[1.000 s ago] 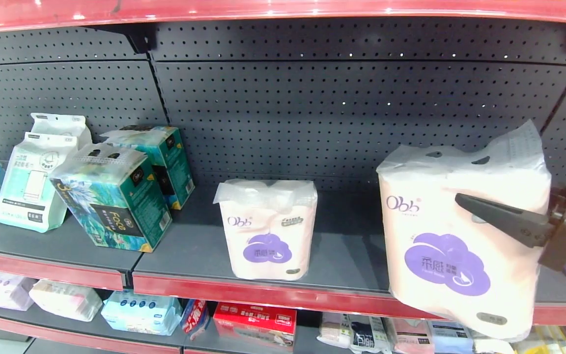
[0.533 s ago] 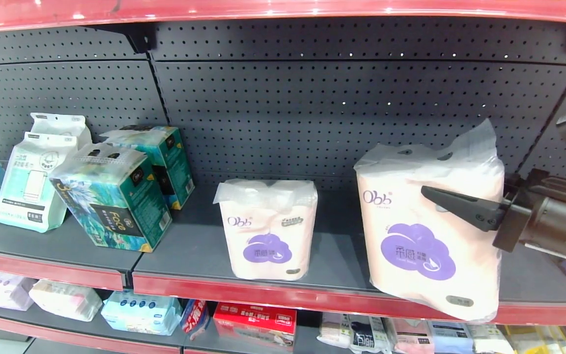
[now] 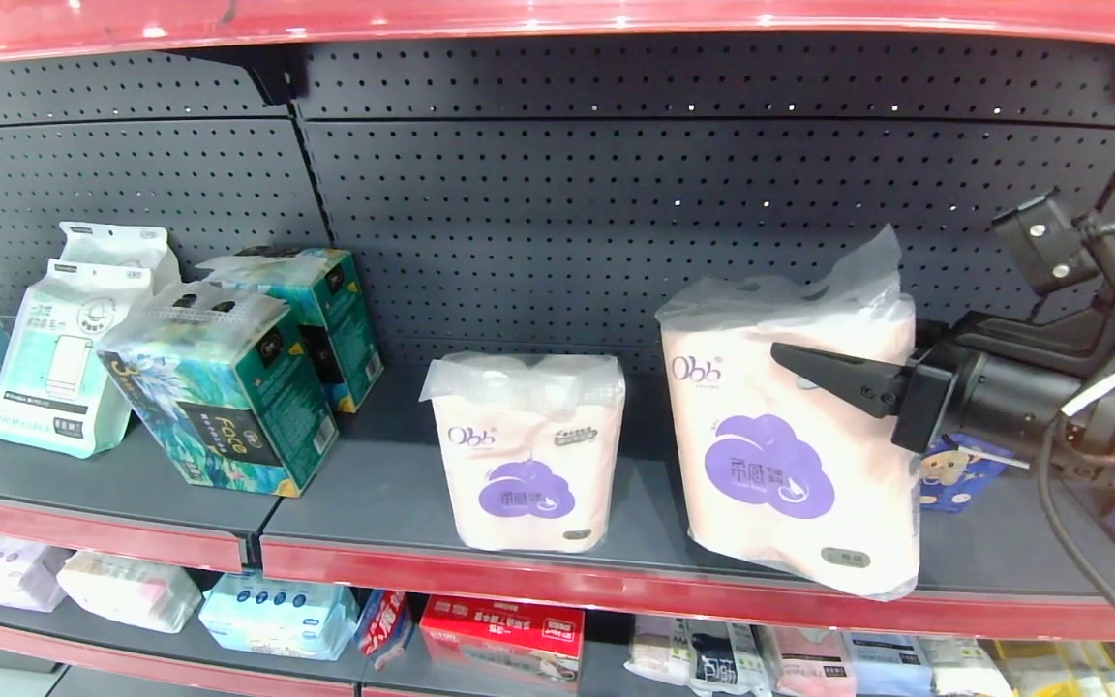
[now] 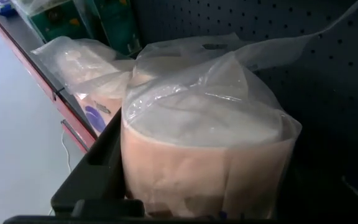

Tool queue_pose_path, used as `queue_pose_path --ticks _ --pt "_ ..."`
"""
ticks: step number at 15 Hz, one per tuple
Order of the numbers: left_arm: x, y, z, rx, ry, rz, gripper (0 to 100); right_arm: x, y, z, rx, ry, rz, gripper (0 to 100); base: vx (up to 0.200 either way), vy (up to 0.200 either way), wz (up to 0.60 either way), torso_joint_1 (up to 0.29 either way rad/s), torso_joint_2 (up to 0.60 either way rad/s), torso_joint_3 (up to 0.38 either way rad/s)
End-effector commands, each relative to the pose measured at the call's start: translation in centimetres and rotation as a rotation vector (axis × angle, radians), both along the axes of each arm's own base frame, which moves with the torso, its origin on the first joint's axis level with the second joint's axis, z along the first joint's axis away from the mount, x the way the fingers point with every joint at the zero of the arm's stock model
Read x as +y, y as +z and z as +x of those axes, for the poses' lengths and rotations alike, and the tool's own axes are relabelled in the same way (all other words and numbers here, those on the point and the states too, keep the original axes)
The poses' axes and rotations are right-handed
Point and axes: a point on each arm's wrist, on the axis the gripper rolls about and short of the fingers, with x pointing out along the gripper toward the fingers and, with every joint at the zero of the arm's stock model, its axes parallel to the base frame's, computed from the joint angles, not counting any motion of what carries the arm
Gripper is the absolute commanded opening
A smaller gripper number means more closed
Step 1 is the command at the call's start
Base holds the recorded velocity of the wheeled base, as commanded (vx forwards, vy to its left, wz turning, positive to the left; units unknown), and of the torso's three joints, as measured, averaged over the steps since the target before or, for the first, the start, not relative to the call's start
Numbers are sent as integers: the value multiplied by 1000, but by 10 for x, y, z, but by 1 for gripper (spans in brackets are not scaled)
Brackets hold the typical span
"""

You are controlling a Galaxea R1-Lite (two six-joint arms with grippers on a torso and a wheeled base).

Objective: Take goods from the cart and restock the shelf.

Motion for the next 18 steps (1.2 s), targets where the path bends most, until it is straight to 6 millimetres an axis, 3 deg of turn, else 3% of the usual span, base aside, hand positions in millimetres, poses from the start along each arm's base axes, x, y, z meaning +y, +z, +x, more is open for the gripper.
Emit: queue_pose_path --ticks 1,18 --pt "0 0 0 1 0 0 100 6 -7 9 21 5 -8 0 0 0 0 0 0 0" --pt "0 0 0 1 0 0 100 31 -7 64 30 -76 15 0 0 0 0 0 0 0"
